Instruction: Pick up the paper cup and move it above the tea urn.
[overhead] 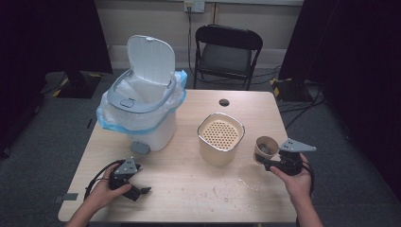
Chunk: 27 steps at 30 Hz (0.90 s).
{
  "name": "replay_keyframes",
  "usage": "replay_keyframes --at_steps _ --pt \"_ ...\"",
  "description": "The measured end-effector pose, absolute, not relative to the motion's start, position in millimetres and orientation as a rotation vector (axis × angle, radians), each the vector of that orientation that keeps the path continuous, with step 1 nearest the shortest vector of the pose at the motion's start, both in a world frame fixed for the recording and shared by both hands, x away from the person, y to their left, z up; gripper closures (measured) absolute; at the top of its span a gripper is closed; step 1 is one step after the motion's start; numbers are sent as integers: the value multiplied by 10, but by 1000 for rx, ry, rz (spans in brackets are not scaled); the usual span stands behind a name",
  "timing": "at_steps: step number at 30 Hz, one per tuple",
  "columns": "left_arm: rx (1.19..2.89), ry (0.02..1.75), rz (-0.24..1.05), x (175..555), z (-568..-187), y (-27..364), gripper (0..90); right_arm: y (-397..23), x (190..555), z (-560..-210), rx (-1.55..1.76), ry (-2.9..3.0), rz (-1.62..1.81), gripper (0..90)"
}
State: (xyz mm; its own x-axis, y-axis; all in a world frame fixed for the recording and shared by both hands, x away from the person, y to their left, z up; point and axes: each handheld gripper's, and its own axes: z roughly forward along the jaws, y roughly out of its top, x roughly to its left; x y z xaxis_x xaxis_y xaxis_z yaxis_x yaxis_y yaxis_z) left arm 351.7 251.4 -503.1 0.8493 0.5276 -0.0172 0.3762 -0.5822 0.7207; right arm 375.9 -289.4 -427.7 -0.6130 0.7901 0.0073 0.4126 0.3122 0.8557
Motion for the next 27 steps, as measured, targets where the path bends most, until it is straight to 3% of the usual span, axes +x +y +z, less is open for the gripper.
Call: replay_keyframes --at_steps 27 --pt "2256 647 250 3518 -5039 2508 1 -2828 4171 -3851 1121 2122 1215 396"
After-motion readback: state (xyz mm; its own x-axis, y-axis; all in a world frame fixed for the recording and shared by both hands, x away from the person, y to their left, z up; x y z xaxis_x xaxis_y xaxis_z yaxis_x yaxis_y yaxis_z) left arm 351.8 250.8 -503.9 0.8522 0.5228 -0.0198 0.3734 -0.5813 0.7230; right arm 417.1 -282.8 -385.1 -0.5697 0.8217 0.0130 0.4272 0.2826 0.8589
